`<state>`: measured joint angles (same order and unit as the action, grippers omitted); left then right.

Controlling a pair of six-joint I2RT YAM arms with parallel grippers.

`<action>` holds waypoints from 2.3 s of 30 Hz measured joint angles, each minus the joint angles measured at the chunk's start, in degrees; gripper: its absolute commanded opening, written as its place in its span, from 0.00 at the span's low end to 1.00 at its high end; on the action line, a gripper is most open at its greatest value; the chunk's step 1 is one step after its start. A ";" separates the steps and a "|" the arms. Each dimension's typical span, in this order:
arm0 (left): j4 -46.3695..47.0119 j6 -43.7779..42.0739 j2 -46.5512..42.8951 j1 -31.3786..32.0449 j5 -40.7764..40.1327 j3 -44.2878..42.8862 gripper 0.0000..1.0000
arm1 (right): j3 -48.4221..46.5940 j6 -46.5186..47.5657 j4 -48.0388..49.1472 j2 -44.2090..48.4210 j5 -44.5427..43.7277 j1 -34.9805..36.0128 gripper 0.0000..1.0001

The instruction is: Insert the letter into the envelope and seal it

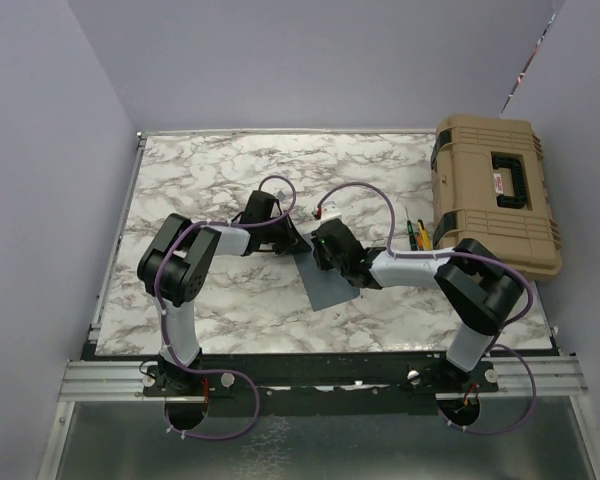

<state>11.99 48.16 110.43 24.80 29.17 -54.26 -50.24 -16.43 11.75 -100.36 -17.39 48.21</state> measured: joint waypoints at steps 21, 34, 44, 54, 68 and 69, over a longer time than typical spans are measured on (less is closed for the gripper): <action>1.01 1.09 1.38 -0.96 2.99 -0.24 0.00 | 3.43 -6.51 -5.55 4.96 0.52 0.98 0.01; 1.38 2.19 1.84 -1.31 4.11 -0.28 0.00 | 8.61 -9.11 -4.68 9.55 3.65 -0.33 0.00; 2.12 3.23 2.08 -1.55 4.68 0.02 0.00 | 3.48 -10.14 -5.44 4.92 4.33 -0.79 0.00; 2.43 3.32 2.08 -1.55 4.72 0.17 0.00 | 1.62 -10.10 -8.76 4.63 4.33 -1.33 0.01; 2.49 3.43 2.10 -1.55 4.79 0.17 0.00 | -0.87 -10.56 -11.04 3.02 1.16 -1.44 0.01; 2.51 3.43 2.12 -1.55 4.81 0.17 0.00 | -1.62 -10.56 -11.08 2.38 0.70 -1.49 0.00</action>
<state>14.50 51.59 112.55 23.24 33.98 -54.08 -51.86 -26.98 0.67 -97.97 -16.69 46.72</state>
